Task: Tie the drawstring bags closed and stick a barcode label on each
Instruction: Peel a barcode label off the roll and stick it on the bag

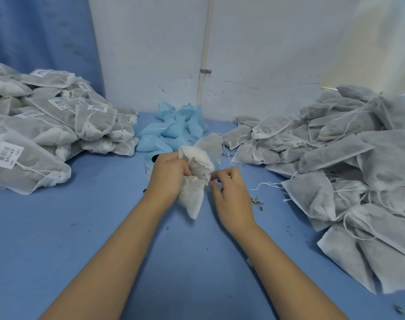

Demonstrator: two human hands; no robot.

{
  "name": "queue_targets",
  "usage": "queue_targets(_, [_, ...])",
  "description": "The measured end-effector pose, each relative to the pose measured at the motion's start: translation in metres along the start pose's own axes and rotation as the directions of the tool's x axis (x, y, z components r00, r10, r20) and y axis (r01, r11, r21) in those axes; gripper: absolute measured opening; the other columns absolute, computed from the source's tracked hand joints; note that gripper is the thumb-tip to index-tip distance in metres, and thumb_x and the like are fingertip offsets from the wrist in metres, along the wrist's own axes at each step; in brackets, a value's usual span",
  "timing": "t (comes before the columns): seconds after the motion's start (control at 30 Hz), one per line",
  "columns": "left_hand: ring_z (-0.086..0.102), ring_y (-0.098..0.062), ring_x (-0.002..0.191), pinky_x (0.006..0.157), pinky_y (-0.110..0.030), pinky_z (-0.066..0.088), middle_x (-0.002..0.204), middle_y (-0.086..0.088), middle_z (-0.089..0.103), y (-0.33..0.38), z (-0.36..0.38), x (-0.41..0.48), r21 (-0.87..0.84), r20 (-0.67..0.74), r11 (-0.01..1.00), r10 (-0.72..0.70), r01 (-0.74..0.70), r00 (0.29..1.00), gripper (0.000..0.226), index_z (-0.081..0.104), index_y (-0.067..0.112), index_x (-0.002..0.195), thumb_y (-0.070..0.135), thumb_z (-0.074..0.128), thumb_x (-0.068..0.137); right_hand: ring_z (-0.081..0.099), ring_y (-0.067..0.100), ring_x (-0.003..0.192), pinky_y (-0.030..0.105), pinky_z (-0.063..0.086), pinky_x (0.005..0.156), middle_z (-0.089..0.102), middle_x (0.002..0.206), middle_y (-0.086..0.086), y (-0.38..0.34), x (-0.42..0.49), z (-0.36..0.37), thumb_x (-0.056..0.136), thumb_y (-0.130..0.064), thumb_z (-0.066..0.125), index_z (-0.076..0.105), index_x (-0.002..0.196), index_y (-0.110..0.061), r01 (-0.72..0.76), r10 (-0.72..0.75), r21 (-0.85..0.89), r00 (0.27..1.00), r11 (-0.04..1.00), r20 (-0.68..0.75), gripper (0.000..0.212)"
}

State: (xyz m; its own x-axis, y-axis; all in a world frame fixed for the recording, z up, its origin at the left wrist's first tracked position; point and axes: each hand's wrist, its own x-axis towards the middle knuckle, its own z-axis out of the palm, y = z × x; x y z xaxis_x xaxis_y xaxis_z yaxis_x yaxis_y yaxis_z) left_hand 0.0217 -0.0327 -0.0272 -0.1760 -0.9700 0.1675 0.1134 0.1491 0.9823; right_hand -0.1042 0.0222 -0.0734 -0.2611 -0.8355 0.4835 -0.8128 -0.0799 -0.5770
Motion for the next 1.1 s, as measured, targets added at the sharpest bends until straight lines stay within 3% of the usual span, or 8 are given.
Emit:
queue_targets(0.13, [0.032, -0.015, 0.052, 0.052, -0.027, 0.025, 0.048, 0.009, 0.036, -0.013, -0.008, 0.002, 0.308, 0.011, 0.948, 0.078, -0.077, 0.997, 0.039, 0.031, 0.018, 0.049, -0.010, 0.044, 0.072, 0.051, 0.018, 0.099, 0.036, 0.043, 0.080, 0.048, 0.101, -0.006, 0.007, 0.004, -0.007, 0.098, -0.019, 0.049, 0.063, 0.104, -0.017, -0.063, 0.057, -0.071, 0.994, 0.995, -0.091, 0.016])
queue_targets(0.3, [0.051, -0.024, 0.068, 0.066, -0.036, 0.039, 0.063, 0.004, 0.057, -0.028, -0.015, -0.003, 0.397, 0.193, 0.903, 0.092, -0.163, 0.977, 0.023, 0.053, 0.018, 0.057, 0.003, 0.045, 0.073, 0.051, 0.016, 0.107, 0.031, 0.040, 0.087, 0.054, 0.109, -0.002, 0.011, 0.002, -0.009, 0.098, -0.017, 0.049, 0.064, 0.105, -0.018, -0.104, 0.102, -0.015, 0.990, 0.994, -0.092, 0.017])
queue_targets(0.4, [0.056, -0.011, 0.064, 0.063, -0.024, 0.042, 0.063, 0.010, 0.062, -0.030, -0.014, -0.008, 0.290, 0.237, 0.945, 0.082, -0.151, 0.968, 0.032, 0.061, 0.020, 0.058, -0.002, 0.043, 0.072, 0.056, 0.009, 0.105, 0.023, 0.044, 0.090, 0.059, 0.107, -0.009, 0.008, -0.001, -0.009, 0.098, -0.011, 0.049, 0.058, 0.121, -0.022, -0.086, 0.103, 0.162, 0.989, 0.983, -0.103, 0.028])
queue_targets(0.53, [0.058, -0.002, 0.051, 0.051, -0.012, 0.043, 0.055, 0.008, 0.063, -0.029, -0.016, -0.012, 0.051, 0.262, 0.996, 0.059, -0.075, 0.963, 0.048, 0.064, 0.015, 0.059, -0.022, 0.036, 0.070, 0.059, -0.005, 0.100, 0.001, 0.041, 0.078, 0.060, 0.117, -0.004, 0.006, -0.001, -0.006, 0.095, -0.001, 0.051, 0.036, 0.141, -0.019, -0.212, 0.245, 0.545, 0.969, 0.811, 0.013, 0.052])
queue_targets(0.63, [0.059, -0.001, 0.054, 0.052, -0.010, 0.044, 0.057, 0.009, 0.064, -0.030, -0.016, -0.012, 0.009, 0.269, 0.998, 0.061, -0.066, 0.961, 0.043, 0.063, 0.009, 0.063, -0.023, 0.036, 0.070, 0.059, 0.006, 0.101, 0.001, 0.043, 0.075, 0.057, 0.117, -0.005, 0.006, 0.000, -0.004, 0.090, -0.004, 0.061, 0.046, 0.131, -0.014, -0.275, 0.322, 0.540, 0.947, 0.795, 0.008, 0.045])
queue_targets(0.73, [0.060, -0.004, 0.056, 0.054, -0.013, 0.045, 0.059, 0.006, 0.065, -0.033, -0.015, -0.011, -0.018, 0.289, 0.999, 0.053, -0.050, 0.956, 0.043, 0.064, 0.007, 0.062, -0.024, 0.035, 0.069, 0.060, 0.002, 0.099, 0.012, 0.046, 0.087, 0.063, 0.104, -0.014, 0.007, 0.000, -0.006, 0.089, -0.008, 0.065, 0.061, 0.112, -0.018, -0.238, 0.260, 0.457, 0.966, 0.857, 0.015, 0.026])
queue_targets(0.9, [0.061, -0.008, 0.064, 0.059, -0.016, 0.047, 0.065, 0.001, 0.065, -0.035, -0.015, -0.011, -0.034, 0.310, 0.999, 0.039, -0.030, 0.950, 0.040, 0.067, 0.011, 0.064, -0.018, 0.039, 0.067, 0.037, 0.013, 0.119, 0.004, 0.026, 0.097, 0.051, 0.125, -0.003, 0.004, 0.000, -0.005, 0.094, -0.019, 0.059, 0.053, 0.136, -0.020, -0.127, 0.118, 0.181, 0.991, 0.975, 0.062, 0.043])
queue_targets(1.1, [0.061, -0.002, 0.059, 0.055, -0.012, 0.046, 0.061, 0.007, 0.067, -0.032, -0.014, -0.013, -0.033, 0.334, 0.999, 0.042, -0.032, 0.942, 0.051, 0.071, 0.020, 0.057, -0.018, 0.040, 0.070, 0.052, 0.010, 0.110, 0.021, 0.042, 0.094, 0.061, 0.114, -0.004, 0.000, -0.004, -0.006, 0.095, -0.013, 0.056, 0.057, 0.126, -0.025, -0.174, 0.133, 0.374, 0.982, 0.911, 0.133, 0.033])
